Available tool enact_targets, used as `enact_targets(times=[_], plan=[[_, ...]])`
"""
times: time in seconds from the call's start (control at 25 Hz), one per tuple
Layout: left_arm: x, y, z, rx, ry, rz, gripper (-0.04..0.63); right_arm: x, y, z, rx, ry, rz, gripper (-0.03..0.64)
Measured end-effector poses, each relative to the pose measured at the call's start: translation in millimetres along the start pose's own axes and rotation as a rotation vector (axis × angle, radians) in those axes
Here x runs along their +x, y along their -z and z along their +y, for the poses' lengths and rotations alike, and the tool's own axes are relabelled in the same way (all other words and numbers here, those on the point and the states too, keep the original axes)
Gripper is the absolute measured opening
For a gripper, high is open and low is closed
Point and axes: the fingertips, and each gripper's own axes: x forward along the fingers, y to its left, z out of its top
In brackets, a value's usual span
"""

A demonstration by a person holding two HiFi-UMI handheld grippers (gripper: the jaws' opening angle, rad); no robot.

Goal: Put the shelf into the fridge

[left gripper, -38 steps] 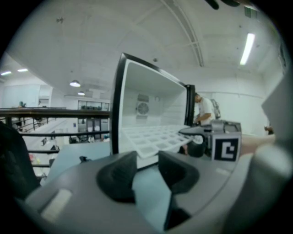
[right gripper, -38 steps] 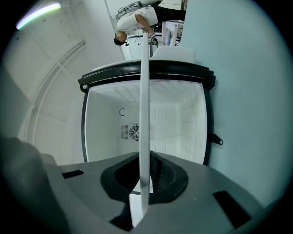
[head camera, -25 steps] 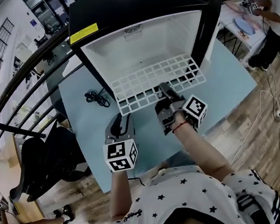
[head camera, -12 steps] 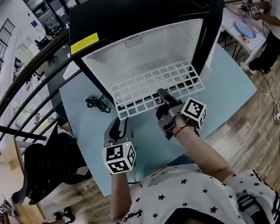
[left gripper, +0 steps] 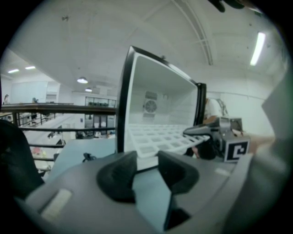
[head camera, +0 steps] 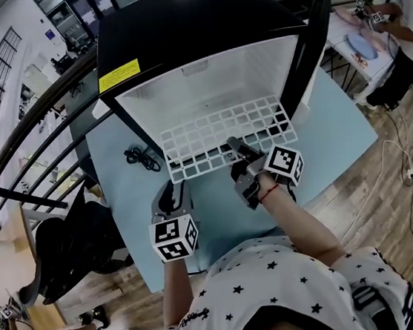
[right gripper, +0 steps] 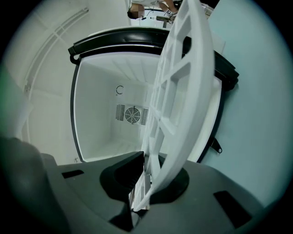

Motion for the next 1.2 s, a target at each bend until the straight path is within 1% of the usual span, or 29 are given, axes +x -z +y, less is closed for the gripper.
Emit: enact_targets(times=[0.24,0.4,0.84,1.2], plan=[[-0.9,-3.8,-4.0,-0.018,-0.002,-0.028,0.141,6.9,-5.5,2.8,-0.035,0.000,0.063,0.038],[4.3,-13.0,-3.6,-0.037,-0.018,-0.044,0.140,16.7,-12.5,7.9,-0.039,-0.001,0.098,0.038],[19.1,-18.2,5.3,-0.047,-0.063,-0.042,0.137,35.7,-22.0,4.4,-0.017,-0.012,0.112,0.038],[19.7,-16.7,7.6,-0.071,-0.079,-0.042,0.133,49.3,-28.5,4.2,-0.014,-0.016,0.120,0.038]])
